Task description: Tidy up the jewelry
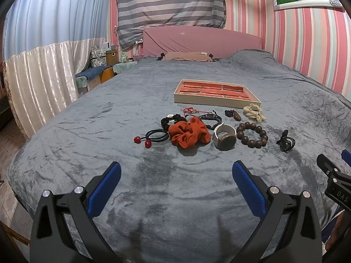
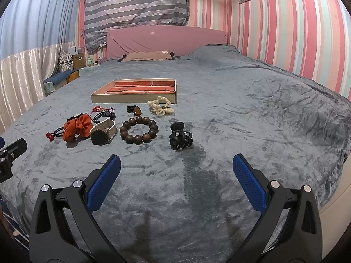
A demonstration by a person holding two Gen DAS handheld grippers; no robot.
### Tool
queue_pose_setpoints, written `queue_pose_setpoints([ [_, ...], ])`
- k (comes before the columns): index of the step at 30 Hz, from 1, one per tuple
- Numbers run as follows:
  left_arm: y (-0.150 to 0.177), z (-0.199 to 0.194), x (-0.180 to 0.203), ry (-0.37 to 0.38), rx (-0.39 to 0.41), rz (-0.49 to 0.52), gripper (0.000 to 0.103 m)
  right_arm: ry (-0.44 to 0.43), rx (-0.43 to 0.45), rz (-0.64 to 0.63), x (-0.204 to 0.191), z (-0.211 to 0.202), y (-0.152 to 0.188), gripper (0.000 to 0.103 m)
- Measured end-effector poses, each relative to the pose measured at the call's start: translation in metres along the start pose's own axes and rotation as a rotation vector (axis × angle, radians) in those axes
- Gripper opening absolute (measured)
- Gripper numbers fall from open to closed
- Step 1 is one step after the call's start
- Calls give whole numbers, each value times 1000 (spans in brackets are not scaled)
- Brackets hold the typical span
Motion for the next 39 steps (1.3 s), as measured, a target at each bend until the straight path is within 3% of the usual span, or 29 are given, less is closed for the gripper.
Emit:
queue_pose_setpoints([
  [39, 4, 14, -3, -11, -46, -4, 99, -4, -18, -10, -3, 9, 1, 99],
])
Point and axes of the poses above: each gripper's, at about its wrist camera, not at the fingertips, and z roughly the way its jaws point, x to its right, y to its underside, the point moved 7 cm from there along z, roughly the way its jaws point, and after that the axes turned 13 degrees about -z, right-handed, at the moved point
